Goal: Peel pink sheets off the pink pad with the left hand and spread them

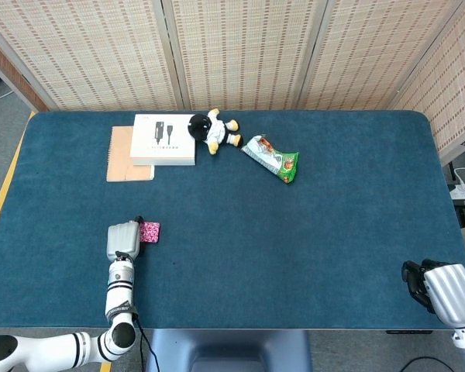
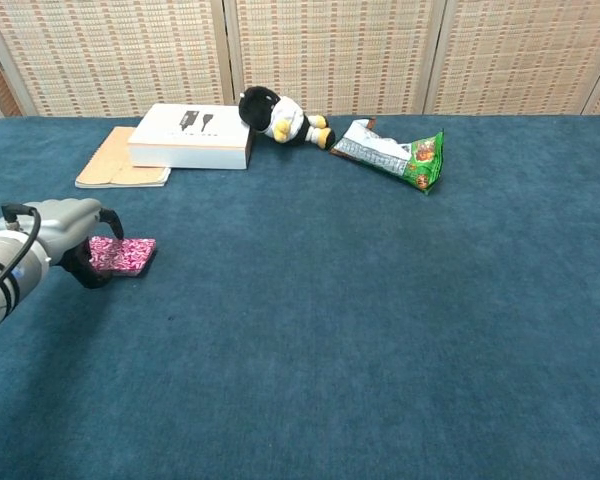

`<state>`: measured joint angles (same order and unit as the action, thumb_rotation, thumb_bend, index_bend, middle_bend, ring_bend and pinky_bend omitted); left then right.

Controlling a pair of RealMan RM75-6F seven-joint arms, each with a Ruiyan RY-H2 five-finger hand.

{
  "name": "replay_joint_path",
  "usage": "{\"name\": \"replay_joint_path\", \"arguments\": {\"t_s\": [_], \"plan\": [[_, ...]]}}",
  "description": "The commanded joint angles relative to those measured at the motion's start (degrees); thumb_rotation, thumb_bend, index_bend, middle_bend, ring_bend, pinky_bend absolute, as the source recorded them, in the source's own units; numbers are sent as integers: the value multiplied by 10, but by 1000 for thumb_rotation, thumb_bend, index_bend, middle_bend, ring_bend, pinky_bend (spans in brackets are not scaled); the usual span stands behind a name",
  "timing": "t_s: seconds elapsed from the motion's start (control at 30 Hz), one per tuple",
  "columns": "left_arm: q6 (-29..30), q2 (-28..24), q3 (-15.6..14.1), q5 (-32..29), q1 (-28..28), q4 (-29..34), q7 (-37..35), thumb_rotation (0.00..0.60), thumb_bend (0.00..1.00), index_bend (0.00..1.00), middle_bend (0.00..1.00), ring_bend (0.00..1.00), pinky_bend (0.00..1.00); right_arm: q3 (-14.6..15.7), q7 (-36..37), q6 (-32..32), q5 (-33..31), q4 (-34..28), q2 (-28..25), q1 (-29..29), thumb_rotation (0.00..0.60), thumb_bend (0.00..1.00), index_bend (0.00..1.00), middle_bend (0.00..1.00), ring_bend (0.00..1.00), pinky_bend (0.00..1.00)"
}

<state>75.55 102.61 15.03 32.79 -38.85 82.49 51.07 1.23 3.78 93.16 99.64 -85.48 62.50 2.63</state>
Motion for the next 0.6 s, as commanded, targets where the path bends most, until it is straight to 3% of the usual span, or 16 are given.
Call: {"name": "replay_joint_path", "arguments": {"t_s": [0.03,0.6], "plan": [[-1,-3,0,-1,0,6,3,600,383,250,1000,1000,1000,0,0,-1,0,0,0,0,600,446,955,863,729,871],[-5,-6,4,-9,-3,18,8,600,380,204,1000,1000,1000,0,-1,-2,-1,-2,-1,1,600,445,955,863,729,872]]}}
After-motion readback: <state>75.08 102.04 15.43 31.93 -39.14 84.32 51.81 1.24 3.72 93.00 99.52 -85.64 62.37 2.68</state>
